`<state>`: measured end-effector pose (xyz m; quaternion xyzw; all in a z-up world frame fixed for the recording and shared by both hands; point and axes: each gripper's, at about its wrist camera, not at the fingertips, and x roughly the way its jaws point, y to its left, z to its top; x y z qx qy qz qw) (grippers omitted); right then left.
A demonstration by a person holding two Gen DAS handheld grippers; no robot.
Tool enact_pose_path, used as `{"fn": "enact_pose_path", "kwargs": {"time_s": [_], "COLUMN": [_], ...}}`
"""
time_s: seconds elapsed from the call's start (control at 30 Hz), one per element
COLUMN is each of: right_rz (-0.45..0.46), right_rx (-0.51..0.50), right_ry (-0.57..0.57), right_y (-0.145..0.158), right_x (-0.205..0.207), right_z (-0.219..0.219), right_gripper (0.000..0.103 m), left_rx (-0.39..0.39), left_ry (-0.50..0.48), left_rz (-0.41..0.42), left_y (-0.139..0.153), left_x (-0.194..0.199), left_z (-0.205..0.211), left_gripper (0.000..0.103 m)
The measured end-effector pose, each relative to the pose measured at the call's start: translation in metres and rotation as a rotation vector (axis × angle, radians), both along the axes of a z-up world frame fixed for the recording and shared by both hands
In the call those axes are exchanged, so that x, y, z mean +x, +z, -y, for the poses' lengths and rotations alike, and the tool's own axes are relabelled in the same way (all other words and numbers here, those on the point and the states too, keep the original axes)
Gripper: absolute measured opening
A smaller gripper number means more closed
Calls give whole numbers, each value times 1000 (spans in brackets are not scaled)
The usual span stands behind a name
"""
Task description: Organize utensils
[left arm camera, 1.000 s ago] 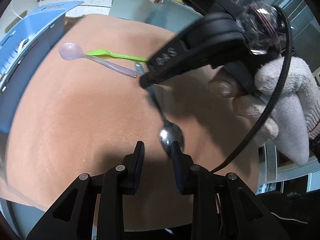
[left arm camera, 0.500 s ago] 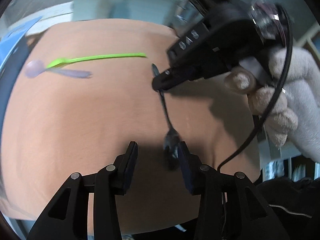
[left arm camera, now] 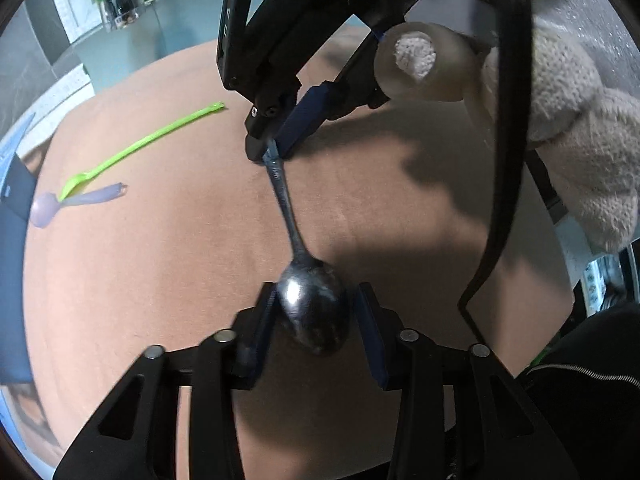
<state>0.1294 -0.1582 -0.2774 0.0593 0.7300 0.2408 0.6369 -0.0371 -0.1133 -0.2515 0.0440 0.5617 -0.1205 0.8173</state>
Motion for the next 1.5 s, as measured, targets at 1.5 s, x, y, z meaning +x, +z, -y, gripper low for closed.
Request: {"fn": "enact_pose_path", "kwargs": {"time_s": [1.5], "right_rz": [127], "right_rx": [198], "right_ry": [48], "right_y": [83], "right_x": [5], "right_z": [-209], "right_gripper": [10], "left_rx": [15], "left_ry": [114], "left_rz": [151], "left_y": [76], "left_x": [-23], "left_z": [-233], "left_gripper": [33]}}
